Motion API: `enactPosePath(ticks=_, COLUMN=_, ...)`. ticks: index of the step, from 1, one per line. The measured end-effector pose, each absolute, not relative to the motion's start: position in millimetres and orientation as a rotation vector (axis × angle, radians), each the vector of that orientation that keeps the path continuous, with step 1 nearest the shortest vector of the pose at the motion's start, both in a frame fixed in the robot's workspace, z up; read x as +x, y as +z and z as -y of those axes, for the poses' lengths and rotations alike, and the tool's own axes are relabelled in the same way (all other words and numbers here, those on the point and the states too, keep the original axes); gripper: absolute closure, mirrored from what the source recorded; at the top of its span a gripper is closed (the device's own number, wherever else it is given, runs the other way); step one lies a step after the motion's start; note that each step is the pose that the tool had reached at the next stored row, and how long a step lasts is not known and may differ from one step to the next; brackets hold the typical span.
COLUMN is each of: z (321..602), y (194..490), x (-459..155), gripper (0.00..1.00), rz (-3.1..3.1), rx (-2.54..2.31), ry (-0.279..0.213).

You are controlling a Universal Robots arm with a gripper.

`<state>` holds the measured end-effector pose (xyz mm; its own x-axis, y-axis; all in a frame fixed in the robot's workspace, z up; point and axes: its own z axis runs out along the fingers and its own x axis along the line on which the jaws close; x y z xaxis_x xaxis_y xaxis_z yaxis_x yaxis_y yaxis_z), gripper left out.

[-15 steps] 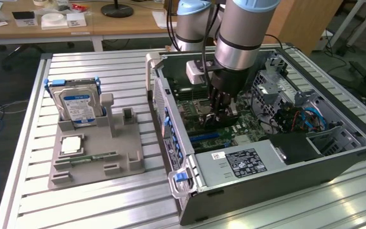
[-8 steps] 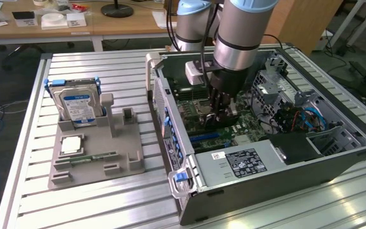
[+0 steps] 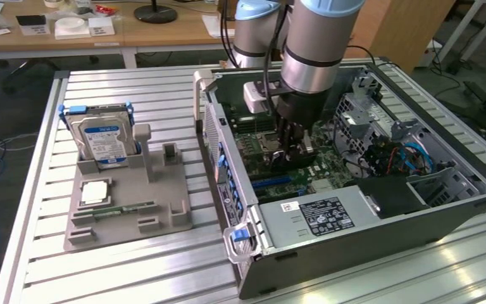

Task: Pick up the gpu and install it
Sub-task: 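Insert the gpu into the slot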

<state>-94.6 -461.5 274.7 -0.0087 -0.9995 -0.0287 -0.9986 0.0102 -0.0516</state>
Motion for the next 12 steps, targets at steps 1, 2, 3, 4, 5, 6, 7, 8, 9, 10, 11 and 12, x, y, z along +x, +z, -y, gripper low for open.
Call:
enactPosePath(ticks=1, z=461.4, y=274.7, x=-95.0, gripper=0.73, rz=-2.191, rx=-2.171, ry=-0.026)
enactPosePath(ticks=2, z=461.4, y=274.6, x=-95.3, gripper=0.73, rz=-2.191, rx=-2.171, ry=-0.026)
enactPosePath(ticks=3, z=461.4, y=274.4, x=-95.7, gripper=0.73, rz=-2.191, rx=-2.170, ry=-0.026)
enactPosePath(ticks=4, z=461.3, y=273.7, x=-96.1, gripper=0.73, rz=-2.191, rx=-2.170, ry=-0.027)
enactPosePath(ticks=5, z=461.3, y=273.0, x=-96.5, gripper=0.73, rz=-2.191, rx=-2.170, ry=-0.027)
enactPosePath(ticks=6, z=461.3, y=272.2, x=-96.8, gripper=0.73, rz=-2.191, rx=-2.170, ry=-0.027)
enactPosePath(ticks=7, z=461.4, y=271.4, x=-97.0, gripper=0.73, rz=-2.191, rx=-2.170, ry=-0.027)
enactPosePath(ticks=8, z=461.4, y=270.5, x=-97.2, gripper=0.73, rz=-2.191, rx=-2.170, ry=-0.027)
enactPosePath(ticks=9, z=461.4, y=269.7, x=-97.4, gripper=0.73, rz=-2.191, rx=-2.170, ry=-0.027)
enactPosePath(ticks=10, z=461.4, y=268.9, x=-97.6, gripper=0.73, rz=-2.191, rx=-2.170, ry=-0.027)
enactPosePath(ticks=11, z=461.3, y=268.0, x=-97.8, gripper=0.73, rz=-2.191, rx=-2.170, ry=-0.027)
enactPosePath(ticks=12, z=461.3, y=267.2, x=-98.0, gripper=0.73, rz=-2.190, rx=-2.170, ry=-0.027)
